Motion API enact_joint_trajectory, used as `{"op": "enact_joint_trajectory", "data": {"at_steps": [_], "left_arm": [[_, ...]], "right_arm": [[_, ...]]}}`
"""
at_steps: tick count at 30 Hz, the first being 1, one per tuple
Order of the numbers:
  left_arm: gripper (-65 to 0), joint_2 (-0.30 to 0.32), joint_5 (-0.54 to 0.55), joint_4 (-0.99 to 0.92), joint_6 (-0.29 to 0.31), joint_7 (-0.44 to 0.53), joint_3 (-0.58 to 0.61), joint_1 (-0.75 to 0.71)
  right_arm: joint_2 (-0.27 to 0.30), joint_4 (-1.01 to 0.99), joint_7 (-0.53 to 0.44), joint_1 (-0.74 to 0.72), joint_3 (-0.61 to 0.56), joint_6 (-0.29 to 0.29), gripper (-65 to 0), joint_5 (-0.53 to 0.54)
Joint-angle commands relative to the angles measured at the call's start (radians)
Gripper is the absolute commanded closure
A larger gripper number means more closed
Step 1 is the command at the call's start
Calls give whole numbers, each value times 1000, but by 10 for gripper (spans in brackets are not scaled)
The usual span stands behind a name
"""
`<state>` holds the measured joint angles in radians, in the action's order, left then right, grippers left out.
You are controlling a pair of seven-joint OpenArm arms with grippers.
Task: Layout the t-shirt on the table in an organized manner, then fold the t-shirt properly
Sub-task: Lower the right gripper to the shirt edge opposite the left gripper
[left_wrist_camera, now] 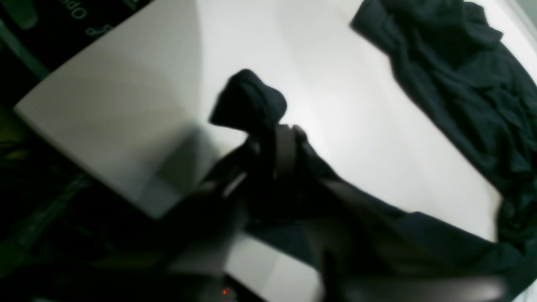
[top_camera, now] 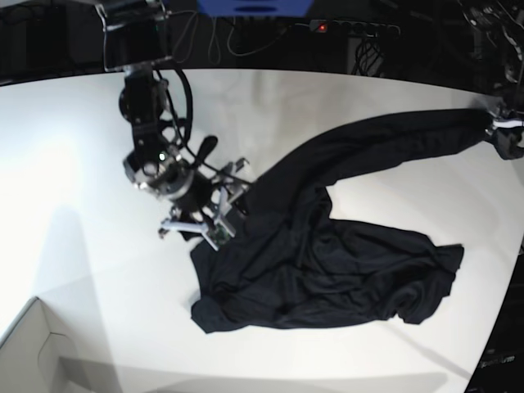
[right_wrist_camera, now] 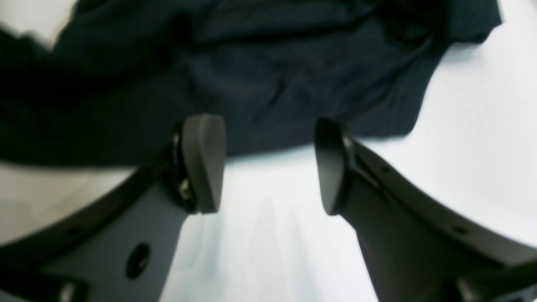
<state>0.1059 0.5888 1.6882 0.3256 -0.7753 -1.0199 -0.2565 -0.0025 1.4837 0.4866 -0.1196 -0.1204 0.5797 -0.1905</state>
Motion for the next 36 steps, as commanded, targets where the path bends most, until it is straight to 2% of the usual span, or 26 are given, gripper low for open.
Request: {"op": "enact_joint_trajectory", "data": {"at_steps": [1, 3, 5, 12, 19, 24, 26, 31, 36], "left_arm": [[-156, 30, 15, 16, 5, -5, -6, 12], [-250, 42, 15, 16, 5, -57, -7, 36], [-289, 42, 15, 17, 5, -77, -7, 55], [-284, 44, 15, 28, 7, -85, -9, 102], [-284, 44, 13, 16, 0, -86, -4, 158], [-287, 44, 13, -15, -3, -86, -1, 216], [-288, 47, 13, -78, -1, -82, 20, 262], [-288, 102, 12, -254, -3, -79, 105, 337], [-288, 104, 12, -346, -3, -79, 129, 391]], "right_arm": [[-3, -8, -24, -41, 1, -4, -351, 10], [-3, -81, -24, -96, 3, -5, -351, 10], [-1, -159, -24, -153, 11, -7, -352, 9], [-1, -417, -30, -315, 153, -7, -352, 9], [26, -622, -197, -318, 206, -7, -348, 7], [55, -596, -239, -242, 206, -7, -348, 7], [85, -553, -239, -200, 207, -7, -348, 9], [126, -427, -239, -79, 207, -7, -348, 9], [163, -306, -239, 10, 207, -7, -350, 12]]}}
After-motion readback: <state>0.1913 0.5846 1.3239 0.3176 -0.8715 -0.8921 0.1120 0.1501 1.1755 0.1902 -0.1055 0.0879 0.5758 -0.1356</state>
